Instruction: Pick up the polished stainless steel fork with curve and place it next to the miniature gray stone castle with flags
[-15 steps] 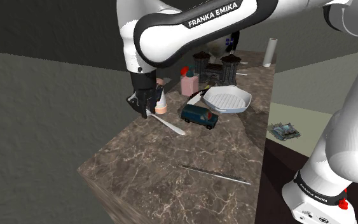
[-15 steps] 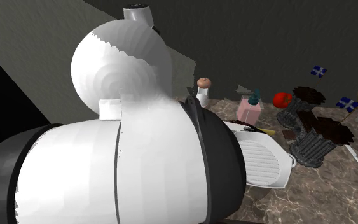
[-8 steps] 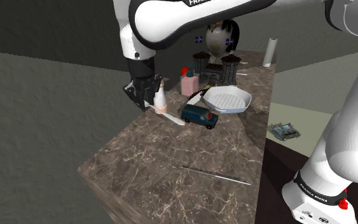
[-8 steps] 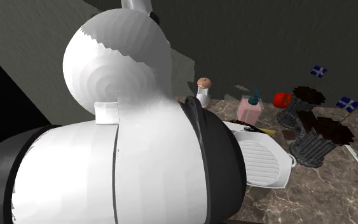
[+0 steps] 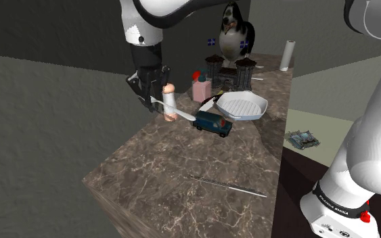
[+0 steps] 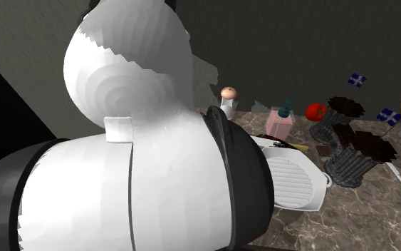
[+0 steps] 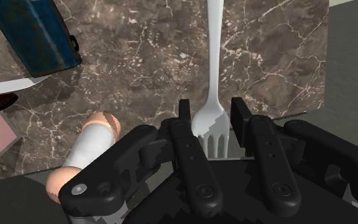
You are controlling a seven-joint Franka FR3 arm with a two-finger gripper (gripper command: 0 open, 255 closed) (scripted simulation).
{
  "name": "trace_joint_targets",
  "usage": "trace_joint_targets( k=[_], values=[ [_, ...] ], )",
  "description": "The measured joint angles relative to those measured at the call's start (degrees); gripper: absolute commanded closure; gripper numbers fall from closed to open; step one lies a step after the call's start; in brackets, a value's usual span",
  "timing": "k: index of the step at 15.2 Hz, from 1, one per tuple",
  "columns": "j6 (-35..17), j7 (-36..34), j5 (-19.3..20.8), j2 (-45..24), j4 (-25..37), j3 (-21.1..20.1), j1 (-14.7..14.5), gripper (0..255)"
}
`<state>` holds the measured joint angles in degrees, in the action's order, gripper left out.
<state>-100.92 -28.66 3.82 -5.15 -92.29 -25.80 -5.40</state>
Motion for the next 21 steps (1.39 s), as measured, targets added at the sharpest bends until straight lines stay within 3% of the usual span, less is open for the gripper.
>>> trace_joint_targets(
  k=[15,21],
  values=[
    [12.75,-0.39,1.48,-3.23,15.64,-0.46,-1.1,255],
    [18.9,-0.92,3.15,-6.52,24.75,-0.82,-2.42,255]
  ],
)
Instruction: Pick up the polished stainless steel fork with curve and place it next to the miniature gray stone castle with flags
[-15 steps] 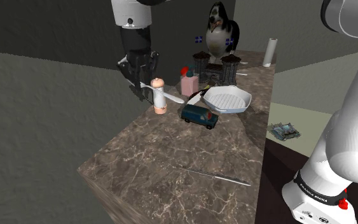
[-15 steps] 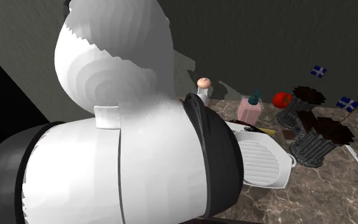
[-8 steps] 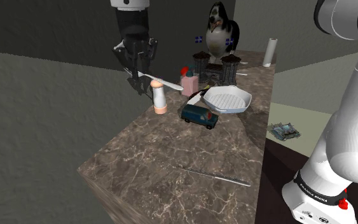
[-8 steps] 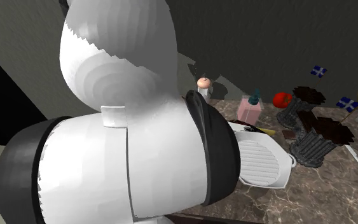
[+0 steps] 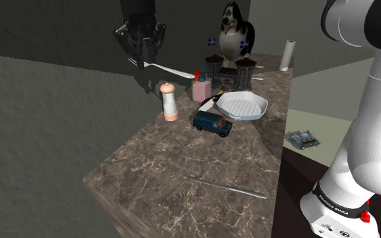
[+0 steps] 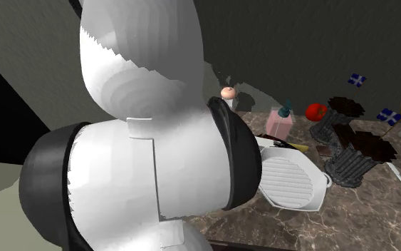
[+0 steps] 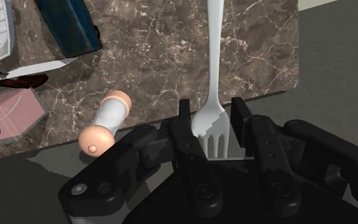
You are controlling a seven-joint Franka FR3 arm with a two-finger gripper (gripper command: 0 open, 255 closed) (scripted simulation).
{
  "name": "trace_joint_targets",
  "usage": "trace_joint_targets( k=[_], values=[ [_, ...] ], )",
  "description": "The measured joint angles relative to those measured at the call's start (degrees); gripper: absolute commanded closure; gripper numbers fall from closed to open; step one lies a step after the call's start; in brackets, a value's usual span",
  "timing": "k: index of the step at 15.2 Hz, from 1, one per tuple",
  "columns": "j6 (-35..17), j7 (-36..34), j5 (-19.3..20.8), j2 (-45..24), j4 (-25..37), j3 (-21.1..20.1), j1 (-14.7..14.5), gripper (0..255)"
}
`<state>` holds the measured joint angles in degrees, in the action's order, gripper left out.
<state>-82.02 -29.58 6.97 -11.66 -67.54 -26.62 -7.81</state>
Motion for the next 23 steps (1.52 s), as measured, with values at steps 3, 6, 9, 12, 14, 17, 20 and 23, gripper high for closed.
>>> trace_joint_targets(
  k=[3,6,9,12,14,17,20,23],
  values=[
    [2.02,0.39,0.09,-0.13,2.13,0.06,0.07,255],
    [0.45,4.07,-2.58,4.83,-3.81,1.43,3.51,255],
    [-0.94,8.75,-5.25,10.08,-9.84,3.59,6.8,255],
    [-1.62,13.34,-7.31,14.65,-14.7,6.05,9.3,255],
    [-2.42,16.57,-8.45,17.71,-18.37,7.94,10.76,255],
    [-3.27,21.46,-9.55,21.39,-22.85,10.94,12.69,255],
    [-3.11,26.02,-9.77,23.06,-24.44,13.79,14.38,255],
    [-2.95,30.42,-9.97,25.51,-26.84,16.65,15.93,255]
  ],
)
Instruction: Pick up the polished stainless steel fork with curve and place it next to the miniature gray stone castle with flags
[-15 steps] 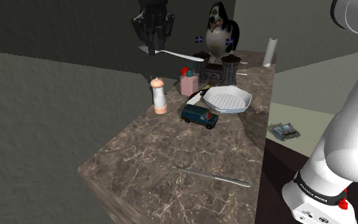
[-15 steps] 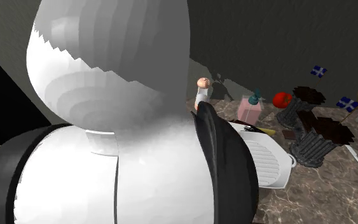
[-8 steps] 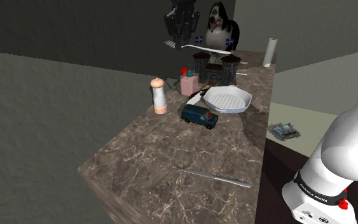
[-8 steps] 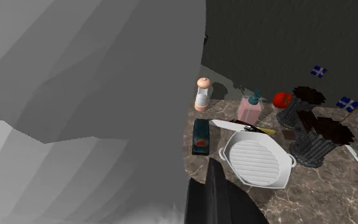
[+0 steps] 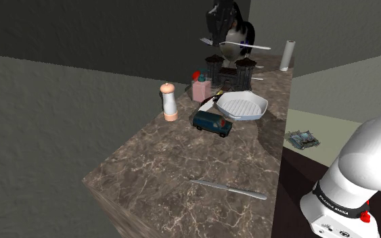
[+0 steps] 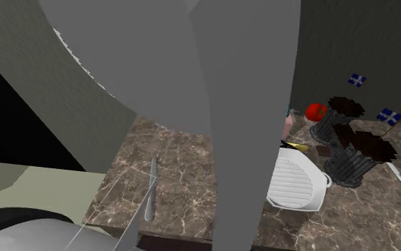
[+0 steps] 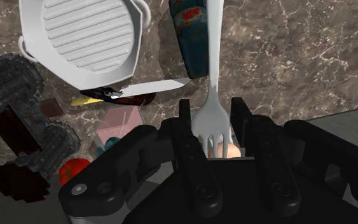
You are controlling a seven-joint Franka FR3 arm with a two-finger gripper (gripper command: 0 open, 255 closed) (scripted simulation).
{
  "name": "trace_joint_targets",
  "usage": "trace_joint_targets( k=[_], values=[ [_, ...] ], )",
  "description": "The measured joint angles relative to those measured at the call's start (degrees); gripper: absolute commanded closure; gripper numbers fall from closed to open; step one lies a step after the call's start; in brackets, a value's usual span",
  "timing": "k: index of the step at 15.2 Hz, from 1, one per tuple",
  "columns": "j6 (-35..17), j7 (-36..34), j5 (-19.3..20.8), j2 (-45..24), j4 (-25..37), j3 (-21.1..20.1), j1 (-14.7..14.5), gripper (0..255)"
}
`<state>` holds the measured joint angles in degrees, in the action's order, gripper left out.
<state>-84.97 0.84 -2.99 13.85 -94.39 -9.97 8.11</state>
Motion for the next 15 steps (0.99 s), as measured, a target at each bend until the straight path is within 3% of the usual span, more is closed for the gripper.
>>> trace_joint_targets(
  k=[4,15],
  values=[
    [-0.11,6.24,0.31,1.85,-2.18,4.09,2.14,255],
    [0.66,21.83,1.95,1.05,-1.09,14.33,7.56,255]
  ],
)
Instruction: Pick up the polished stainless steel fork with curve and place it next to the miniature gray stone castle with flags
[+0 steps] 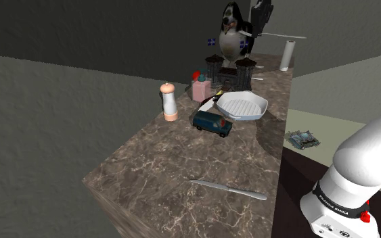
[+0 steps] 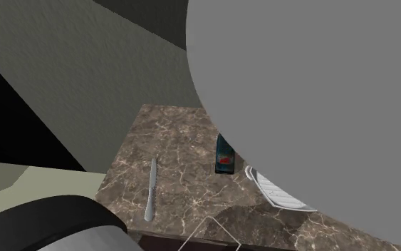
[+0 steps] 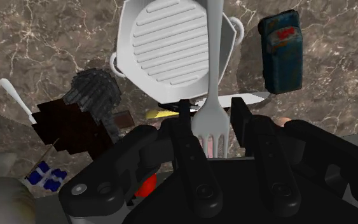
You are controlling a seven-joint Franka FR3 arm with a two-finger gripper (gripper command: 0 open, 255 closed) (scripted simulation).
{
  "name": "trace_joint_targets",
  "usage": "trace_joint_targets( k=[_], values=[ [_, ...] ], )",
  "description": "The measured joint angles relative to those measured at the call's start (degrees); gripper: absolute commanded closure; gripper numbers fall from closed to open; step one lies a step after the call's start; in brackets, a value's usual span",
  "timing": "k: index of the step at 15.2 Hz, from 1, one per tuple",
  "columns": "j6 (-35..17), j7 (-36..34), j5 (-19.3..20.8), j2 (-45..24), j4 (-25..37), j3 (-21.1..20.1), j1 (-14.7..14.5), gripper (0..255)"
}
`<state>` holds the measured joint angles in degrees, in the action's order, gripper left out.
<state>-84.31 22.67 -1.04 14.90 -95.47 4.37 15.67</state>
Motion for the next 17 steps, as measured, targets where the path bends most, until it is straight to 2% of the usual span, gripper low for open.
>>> trace_joint_targets(
  k=[10,17],
  values=[
    [0.76,14.77,-0.18,-7.21,7.47,9.45,5.32,255],
    [3.64,25.44,-3.38,-17.25,19.39,15.68,10.39,255]
  ],
)
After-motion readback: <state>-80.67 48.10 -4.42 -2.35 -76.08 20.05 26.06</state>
